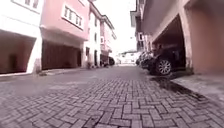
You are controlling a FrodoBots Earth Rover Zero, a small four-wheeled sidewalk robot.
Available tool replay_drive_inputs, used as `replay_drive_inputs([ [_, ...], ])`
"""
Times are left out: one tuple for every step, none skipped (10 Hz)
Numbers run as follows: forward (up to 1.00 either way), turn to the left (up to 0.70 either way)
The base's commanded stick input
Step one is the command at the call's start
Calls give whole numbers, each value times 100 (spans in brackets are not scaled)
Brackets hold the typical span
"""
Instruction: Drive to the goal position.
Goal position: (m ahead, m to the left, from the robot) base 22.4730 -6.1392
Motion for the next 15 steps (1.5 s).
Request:
replay_drive_inputs([
  [70,0],
  [70,0],
  [70,0],
  [70,0],
  [70,0],
  [70,0],
  [70,0],
  [70,0],
  [70,0],
  [70,0],
  [70,0],
  [70,0],
  [70,0],
  [70,0],
  [70,0],
])
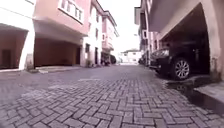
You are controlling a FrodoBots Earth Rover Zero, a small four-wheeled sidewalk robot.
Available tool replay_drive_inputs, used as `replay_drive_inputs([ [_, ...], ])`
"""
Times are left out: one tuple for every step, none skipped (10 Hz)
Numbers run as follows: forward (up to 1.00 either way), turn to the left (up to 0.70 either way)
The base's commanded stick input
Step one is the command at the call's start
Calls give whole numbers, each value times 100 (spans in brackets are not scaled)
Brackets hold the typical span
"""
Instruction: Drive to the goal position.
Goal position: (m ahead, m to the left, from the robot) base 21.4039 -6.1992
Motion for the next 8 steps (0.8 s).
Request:
replay_drive_inputs([
  [70,0],
  [70,0],
  [70,0],
  [70,0],
  [70,0],
  [70,0],
  [70,0],
  [70,0],
])
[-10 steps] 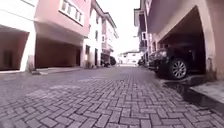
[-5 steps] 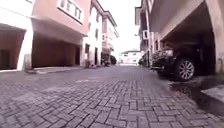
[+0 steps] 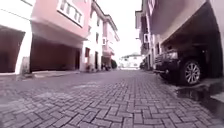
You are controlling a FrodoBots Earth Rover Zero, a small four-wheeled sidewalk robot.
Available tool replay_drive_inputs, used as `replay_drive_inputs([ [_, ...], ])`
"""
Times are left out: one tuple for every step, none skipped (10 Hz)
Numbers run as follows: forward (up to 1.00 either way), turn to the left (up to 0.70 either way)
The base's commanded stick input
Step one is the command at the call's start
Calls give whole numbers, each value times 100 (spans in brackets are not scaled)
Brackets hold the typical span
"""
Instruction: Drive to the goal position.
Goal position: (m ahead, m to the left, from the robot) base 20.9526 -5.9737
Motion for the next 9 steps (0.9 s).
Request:
replay_drive_inputs([
  [70,0],
  [70,0],
  [70,0],
  [70,0],
  [70,0],
  [70,0],
  [70,0],
  [70,0],
  [70,0],
])
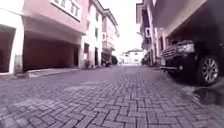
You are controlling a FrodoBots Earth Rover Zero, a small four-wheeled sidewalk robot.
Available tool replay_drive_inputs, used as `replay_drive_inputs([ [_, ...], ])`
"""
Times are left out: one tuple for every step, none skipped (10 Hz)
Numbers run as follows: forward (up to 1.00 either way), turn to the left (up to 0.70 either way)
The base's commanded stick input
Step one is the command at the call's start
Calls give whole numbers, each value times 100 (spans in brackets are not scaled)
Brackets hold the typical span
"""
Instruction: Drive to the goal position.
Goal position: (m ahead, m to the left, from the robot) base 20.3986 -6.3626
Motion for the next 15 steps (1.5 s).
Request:
replay_drive_inputs([
  [70,0],
  [70,0],
  [70,-13],
  [70,-35],
  [70,-35],
  [70,-35],
  [70,-26],
  [70,-1],
  [70,0],
  [70,0],
  [70,0],
  [70,0],
  [70,0],
  [70,0],
  [70,0],
])
